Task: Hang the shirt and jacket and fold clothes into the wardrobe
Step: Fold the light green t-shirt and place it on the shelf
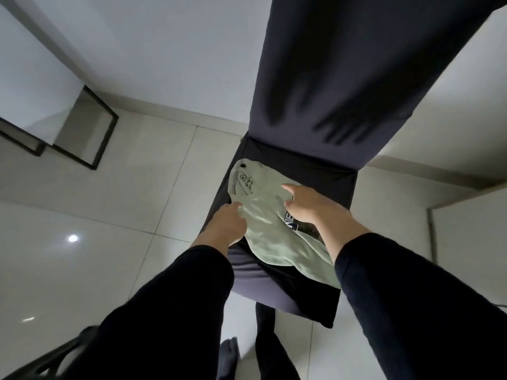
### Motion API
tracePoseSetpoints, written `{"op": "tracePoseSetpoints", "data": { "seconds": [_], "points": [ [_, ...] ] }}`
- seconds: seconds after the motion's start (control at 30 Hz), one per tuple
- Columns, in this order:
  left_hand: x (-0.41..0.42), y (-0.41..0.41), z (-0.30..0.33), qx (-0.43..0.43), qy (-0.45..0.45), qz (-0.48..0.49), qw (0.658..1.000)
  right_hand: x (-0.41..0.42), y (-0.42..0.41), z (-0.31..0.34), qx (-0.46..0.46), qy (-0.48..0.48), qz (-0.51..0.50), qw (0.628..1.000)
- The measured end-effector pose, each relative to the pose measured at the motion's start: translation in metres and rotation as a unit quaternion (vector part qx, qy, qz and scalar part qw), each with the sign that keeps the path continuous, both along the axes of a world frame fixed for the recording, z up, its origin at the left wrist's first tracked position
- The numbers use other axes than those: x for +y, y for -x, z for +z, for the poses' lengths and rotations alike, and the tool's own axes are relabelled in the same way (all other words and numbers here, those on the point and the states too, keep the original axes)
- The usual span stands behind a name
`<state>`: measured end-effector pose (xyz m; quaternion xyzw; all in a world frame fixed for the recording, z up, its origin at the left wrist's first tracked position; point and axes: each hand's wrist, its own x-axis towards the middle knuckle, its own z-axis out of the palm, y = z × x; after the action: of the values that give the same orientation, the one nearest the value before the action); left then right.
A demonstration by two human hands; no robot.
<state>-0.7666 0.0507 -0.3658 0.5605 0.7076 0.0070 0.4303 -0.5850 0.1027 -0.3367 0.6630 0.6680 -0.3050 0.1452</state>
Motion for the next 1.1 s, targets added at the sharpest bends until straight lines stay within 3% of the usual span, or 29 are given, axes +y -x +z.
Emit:
{"op": "tracePoseSetpoints", "data": {
  "seconds": [0.2, 0.43, 0.7, 0.87, 0.97, 1.1],
  "points": [
    [0.030, -0.010, -0.067, -0.044, 0.036, 0.138, 0.989, 0.067, 0.019, -0.071, 0.006, 0.016, 0.011, 1.000],
    [0.040, -0.019, -0.093, -0.050, 0.045, 0.277, 0.958, 0.100, 0.033, -0.112, 0.039, 0.041, -0.047, 0.997],
    [0.048, -0.027, -0.089, -0.072, 0.052, 0.294, 0.952, 0.100, 0.025, -0.094, 0.081, -0.008, -0.112, 0.990],
    [0.050, -0.044, -0.055, -0.155, 0.048, 0.330, 0.930, 0.083, 0.007, -0.060, 0.171, -0.085, -0.163, 0.968],
    [0.047, -0.057, -0.034, -0.195, 0.035, 0.304, 0.932, 0.068, -0.009, -0.033, 0.243, -0.038, -0.277, 0.929],
    [0.029, -0.075, 0.001, -0.233, -0.014, 0.222, 0.947, 0.033, -0.041, 0.005, 0.273, 0.002, -0.327, 0.905]
  ]
}}
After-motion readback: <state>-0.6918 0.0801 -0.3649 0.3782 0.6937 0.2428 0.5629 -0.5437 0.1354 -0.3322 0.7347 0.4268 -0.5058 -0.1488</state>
